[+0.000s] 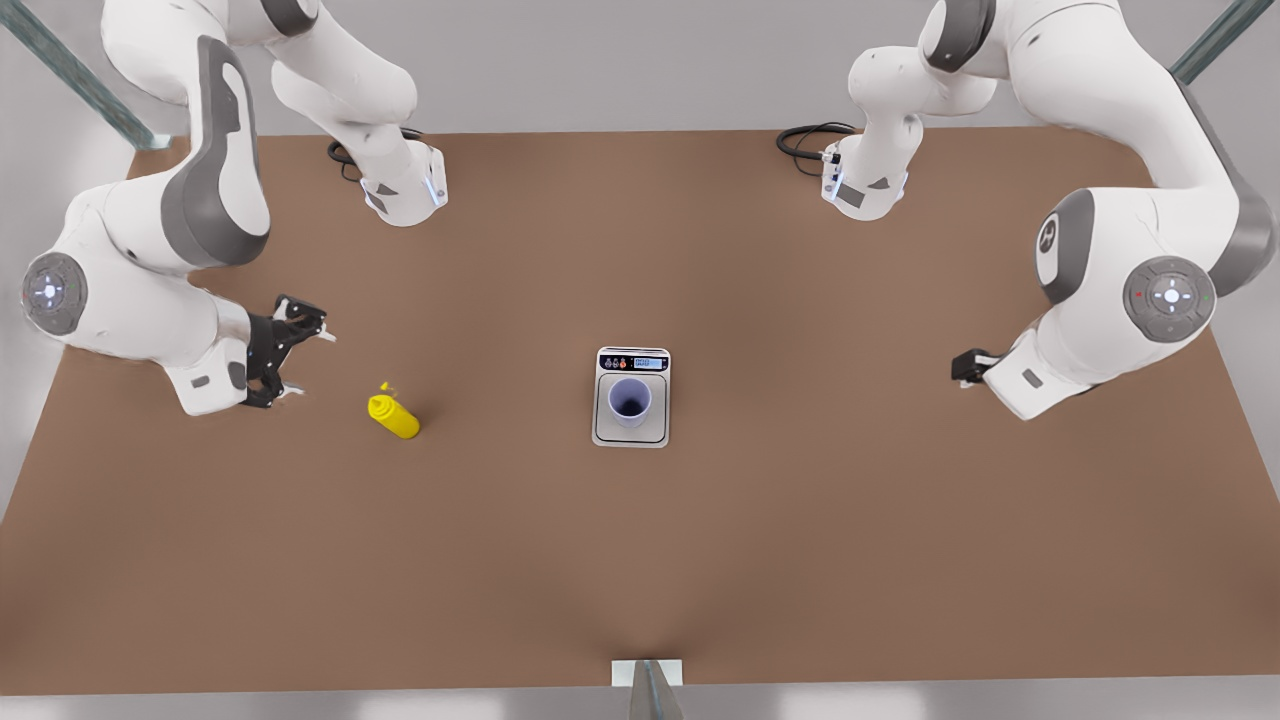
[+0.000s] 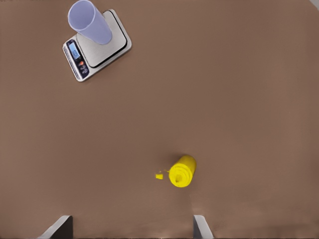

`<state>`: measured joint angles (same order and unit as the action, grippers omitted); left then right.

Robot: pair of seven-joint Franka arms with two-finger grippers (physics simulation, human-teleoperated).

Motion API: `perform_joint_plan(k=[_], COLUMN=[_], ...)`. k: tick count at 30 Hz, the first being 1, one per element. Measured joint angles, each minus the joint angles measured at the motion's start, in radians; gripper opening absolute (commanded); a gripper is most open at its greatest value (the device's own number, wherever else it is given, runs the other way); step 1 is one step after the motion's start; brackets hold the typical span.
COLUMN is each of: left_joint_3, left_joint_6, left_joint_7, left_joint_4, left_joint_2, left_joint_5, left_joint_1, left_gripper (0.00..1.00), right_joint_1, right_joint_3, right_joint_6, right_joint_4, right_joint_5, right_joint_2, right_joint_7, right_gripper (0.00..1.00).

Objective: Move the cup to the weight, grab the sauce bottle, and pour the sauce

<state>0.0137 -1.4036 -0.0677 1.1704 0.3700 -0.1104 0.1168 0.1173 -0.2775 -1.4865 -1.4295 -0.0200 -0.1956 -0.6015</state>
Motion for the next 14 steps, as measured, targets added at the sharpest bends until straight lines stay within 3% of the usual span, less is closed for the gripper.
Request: perform_joint_plan(k=[1, 2, 3, 5, 6, 8, 14], left_joint_3=[0.002, 0.002, 0.002, 0.002, 0.002, 0.002, 0.002], left_joint_6=[0.000, 0.000, 0.000, 0.000, 0.000, -0.001, -0.001], left_joint_7=[-0.001, -0.003, -0.003, -0.003, -0.003, -0.004, -0.004], left_joint_4=[0.000, 0.000, 0.000, 0.000, 0.000, 0.000, 0.000], left_joint_2=[0.000, -0.002, -0.002, -0.001, 0.000, 0.000, 0.000], left_joint_5=[0.000, 0.001, 0.001, 0.001, 0.000, 0.000, 0.000], left_joint_1=[0.001, 0.000, 0.000, 0.000, 0.000, 0.000, 0.000], left_gripper=[1.00, 1.00, 1.00, 1.00, 1.00, 1.00, 1.00], right_joint_1=[-0.042, -0.056, -0.070, -0.329, -0.369, -0.099, -0.135], right_joint_3=[0.001, 0.035, 0.136, 0.433, 0.454, 0.394, 0.363], right_joint_6=[0.001, 0.001, 0.003, 0.093, 0.089, 0.070, -0.007], right_joint_4=[0.008, 0.012, 0.060, 0.034, 0.037, 0.042, 0.042], right_joint_5=[-0.178, -0.230, -0.229, -0.167, -0.091, 0.022, 0.028], right_joint_2=[0.019, 0.021, 0.015, 0.061, 0.057, 0.015, -0.048], right_joint_7=[0.203, 0.225, 0.228, 0.352, 0.376, 0.372, 0.378], right_gripper=[1.00, 1.00, 1.00, 1.00, 1.00, 1.00, 1.00])
